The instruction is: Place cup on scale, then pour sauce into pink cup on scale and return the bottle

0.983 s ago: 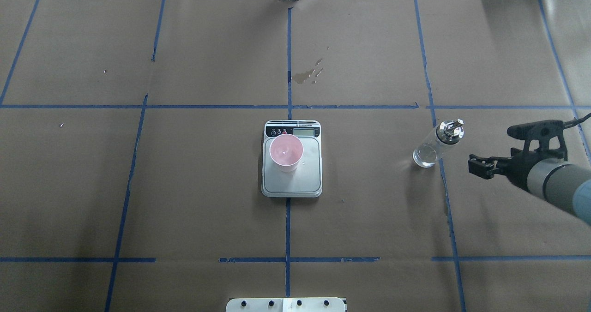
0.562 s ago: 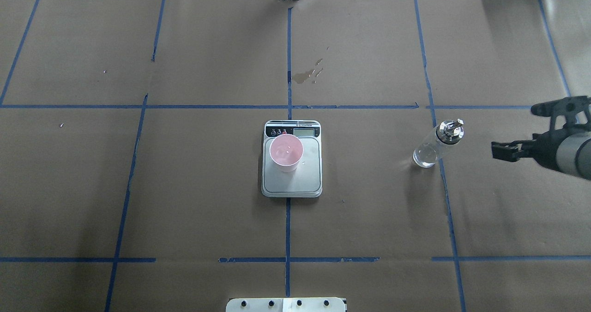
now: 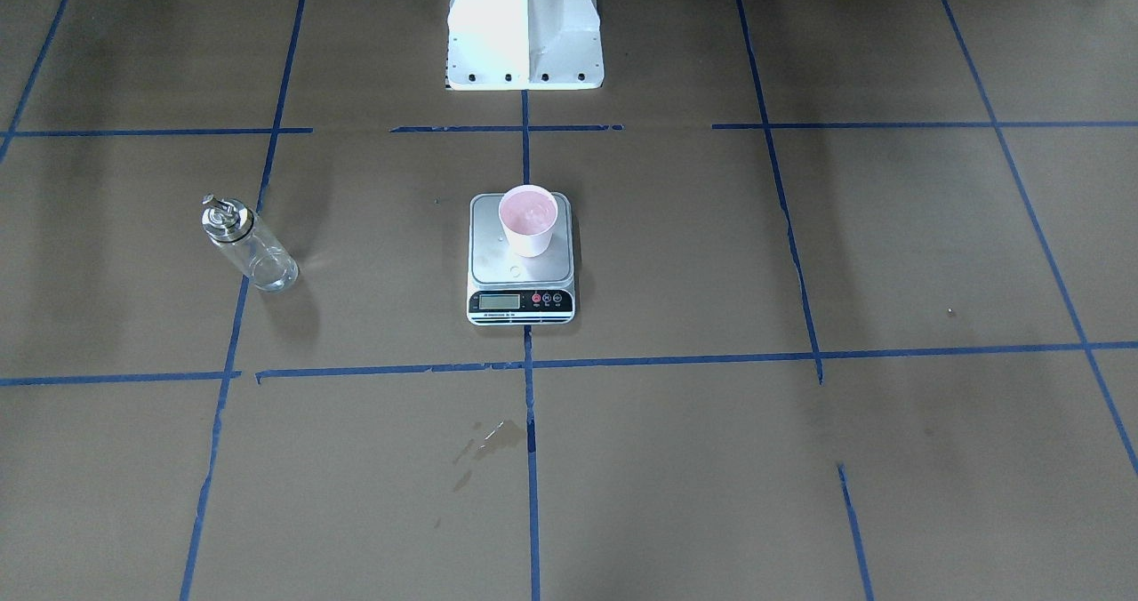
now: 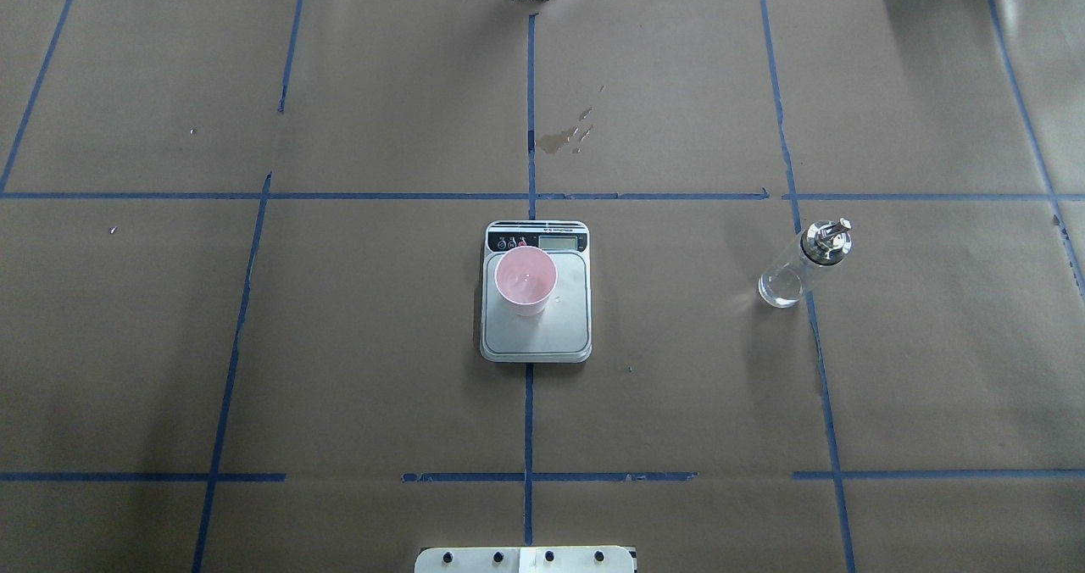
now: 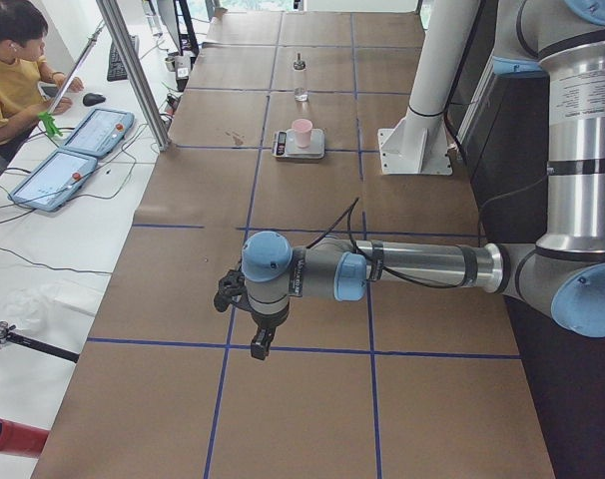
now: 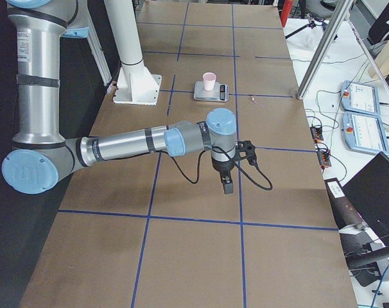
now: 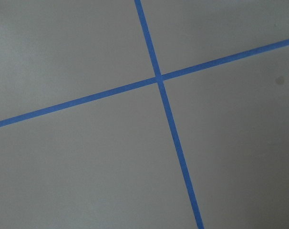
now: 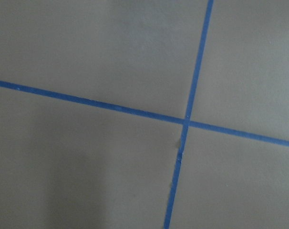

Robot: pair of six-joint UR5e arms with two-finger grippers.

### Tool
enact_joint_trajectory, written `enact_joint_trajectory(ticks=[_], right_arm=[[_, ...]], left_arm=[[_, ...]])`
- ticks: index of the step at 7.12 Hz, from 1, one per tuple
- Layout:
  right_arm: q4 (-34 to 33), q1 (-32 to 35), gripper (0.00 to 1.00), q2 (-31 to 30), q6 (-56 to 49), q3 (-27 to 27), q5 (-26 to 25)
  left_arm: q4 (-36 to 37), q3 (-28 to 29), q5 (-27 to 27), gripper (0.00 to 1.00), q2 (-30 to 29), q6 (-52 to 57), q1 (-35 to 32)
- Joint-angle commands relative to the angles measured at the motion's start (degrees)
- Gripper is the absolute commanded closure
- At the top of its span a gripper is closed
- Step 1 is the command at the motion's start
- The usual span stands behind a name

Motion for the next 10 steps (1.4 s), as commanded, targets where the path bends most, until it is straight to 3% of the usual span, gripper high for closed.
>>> enact_joint_trajectory(ticks=[1,7,10], right_arm=[[-10.8,0.95,0.0,-3.14,-1.93,-0.25,0.04],[-10.02,0.87,0.0,-4.13,-1.66,-0.51,-0.4],[-10.02,0.87,0.0,-4.13,-1.84,-0.51,-0.4]], left_arm=[[-0.01,0.15,0.0,0.0,0.07,0.01,-0.01],[0.08,-0.55,0.62,0.0,-0.46,-0.17,0.08],[-3.61,-0.03,0.18,0.0,-0.72,0.01,0.08]])
